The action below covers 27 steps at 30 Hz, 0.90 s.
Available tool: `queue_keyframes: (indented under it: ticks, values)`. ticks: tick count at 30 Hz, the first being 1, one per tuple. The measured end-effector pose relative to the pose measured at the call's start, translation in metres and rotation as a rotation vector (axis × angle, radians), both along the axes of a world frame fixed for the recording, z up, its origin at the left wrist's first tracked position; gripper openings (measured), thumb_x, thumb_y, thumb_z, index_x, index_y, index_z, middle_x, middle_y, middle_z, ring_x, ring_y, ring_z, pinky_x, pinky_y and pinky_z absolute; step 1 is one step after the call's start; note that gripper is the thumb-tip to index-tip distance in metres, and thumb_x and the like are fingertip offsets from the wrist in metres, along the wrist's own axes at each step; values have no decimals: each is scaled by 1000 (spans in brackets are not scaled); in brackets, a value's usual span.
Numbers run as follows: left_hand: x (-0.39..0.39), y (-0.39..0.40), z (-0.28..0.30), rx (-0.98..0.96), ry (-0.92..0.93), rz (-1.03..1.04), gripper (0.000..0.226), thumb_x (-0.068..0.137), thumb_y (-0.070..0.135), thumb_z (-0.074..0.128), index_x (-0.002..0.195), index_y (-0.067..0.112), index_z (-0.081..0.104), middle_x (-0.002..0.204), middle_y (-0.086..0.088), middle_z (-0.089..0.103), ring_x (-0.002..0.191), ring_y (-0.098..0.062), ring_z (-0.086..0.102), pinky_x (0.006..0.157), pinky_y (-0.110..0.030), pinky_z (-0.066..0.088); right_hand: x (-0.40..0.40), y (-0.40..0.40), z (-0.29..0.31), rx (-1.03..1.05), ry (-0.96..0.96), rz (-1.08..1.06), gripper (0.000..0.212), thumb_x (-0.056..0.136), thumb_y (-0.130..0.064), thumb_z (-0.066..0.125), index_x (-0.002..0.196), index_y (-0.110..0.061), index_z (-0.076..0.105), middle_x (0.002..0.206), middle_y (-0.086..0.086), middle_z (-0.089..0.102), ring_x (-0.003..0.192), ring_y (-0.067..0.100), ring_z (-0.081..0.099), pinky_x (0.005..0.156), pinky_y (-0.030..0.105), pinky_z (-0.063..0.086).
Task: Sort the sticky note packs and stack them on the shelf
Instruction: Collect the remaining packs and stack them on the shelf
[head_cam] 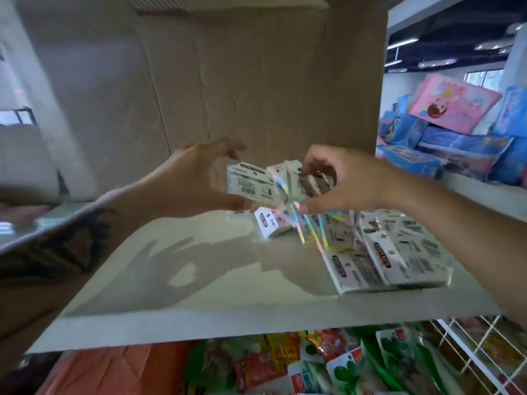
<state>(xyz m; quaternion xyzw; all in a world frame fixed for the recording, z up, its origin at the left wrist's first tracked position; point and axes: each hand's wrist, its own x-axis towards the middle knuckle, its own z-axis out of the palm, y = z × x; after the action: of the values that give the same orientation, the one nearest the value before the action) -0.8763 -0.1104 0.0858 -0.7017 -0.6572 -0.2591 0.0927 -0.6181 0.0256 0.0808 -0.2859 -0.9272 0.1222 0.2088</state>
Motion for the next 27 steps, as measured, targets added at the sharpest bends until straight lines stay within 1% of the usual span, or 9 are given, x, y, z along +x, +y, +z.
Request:
queue_keyframes:
  ticks: [4, 7, 9, 12, 14, 17, 19, 22, 27]
  values:
    - [-55, -61, -7, 23, -60, 77, 103, 51, 77, 76, 142, 38, 50, 120, 21, 63, 112, -15, 64, 103, -37, 47, -57, -43, 4, 21, -39, 72, 60, 61, -72, 80, 107, -49, 50, 106, -21, 63, 92, 9, 64, 86, 42, 54]
    - [-101, -115, -14, 20, -85, 150, 99, 57, 68, 88, 143, 36, 50, 123, 18, 64, 111, -17, 64, 103, -39, 48, -109, -82, 3, 38, -93, 143, 59, 67, -68, 81, 114, -50, 51, 104, -22, 65, 89, 4, 63, 79, 35, 50]
    - [-134, -154, -21, 12, -117, 215, 97, 60, 62, 89, 145, 38, 49, 123, 19, 63, 110, -14, 63, 100, -35, 50, -147, -110, 3, 58, -116, 178, 59, 69, -64, 82, 117, -47, 53, 105, -20, 66, 92, 7, 62, 80, 32, 46]
    - [-177, -210, -31, 23, -173, 279, 101, 53, 73, 86, 141, 36, 53, 123, 19, 64, 110, -12, 63, 94, -32, 51, -203, -149, 0, 97, -137, 227, 60, 69, -67, 79, 118, -45, 54, 107, -16, 66, 96, 13, 61, 85, 33, 45]
    - [-206, -249, -41, 47, -228, 303, 88, 56, 61, 88, 135, 38, 58, 120, 17, 66, 110, -9, 60, 94, -28, 49, -243, -173, -7, 113, -136, 272, 63, 65, -73, 76, 117, -46, 53, 105, -16, 68, 96, 14, 63, 86, 34, 45]
    - [-246, -302, -54, 67, -277, 369, 75, 63, 43, 94, 124, 56, 52, 113, 26, 63, 110, 1, 57, 90, -14, 43, -296, -208, -18, 111, -145, 327, 75, 56, -89, 63, 118, -48, 53, 107, -15, 67, 100, 14, 61, 93, 38, 41]
    - [-273, -332, -61, 59, -311, 434, 84, 57, 55, 93, 131, 50, 54, 119, 24, 63, 115, 1, 57, 98, -25, 44, -329, -231, -24, 106, -143, 357, 79, 55, -91, 61, 120, -48, 51, 116, -13, 66, 108, 15, 59, 103, 45, 40]
    - [-307, -369, -74, 68, -365, 472, 97, 47, 74, 79, 135, 43, 55, 123, 19, 64, 119, -2, 59, 107, -39, 47, -372, -260, -30, 58, -157, 402, 64, 70, -78, 72, 123, -48, 53, 121, -13, 60, 114, 15, 55, 108, 46, 38]
    - [-355, -411, -90, 115, -407, 558, 104, 46, 79, 80, 139, 41, 54, 122, 21, 62, 119, -3, 57, 104, -33, 47, -446, -297, -35, 123, -223, 452, 66, 72, -79, 67, 129, -50, 50, 142, -7, 58, 131, 23, 52, 113, 48, 36]
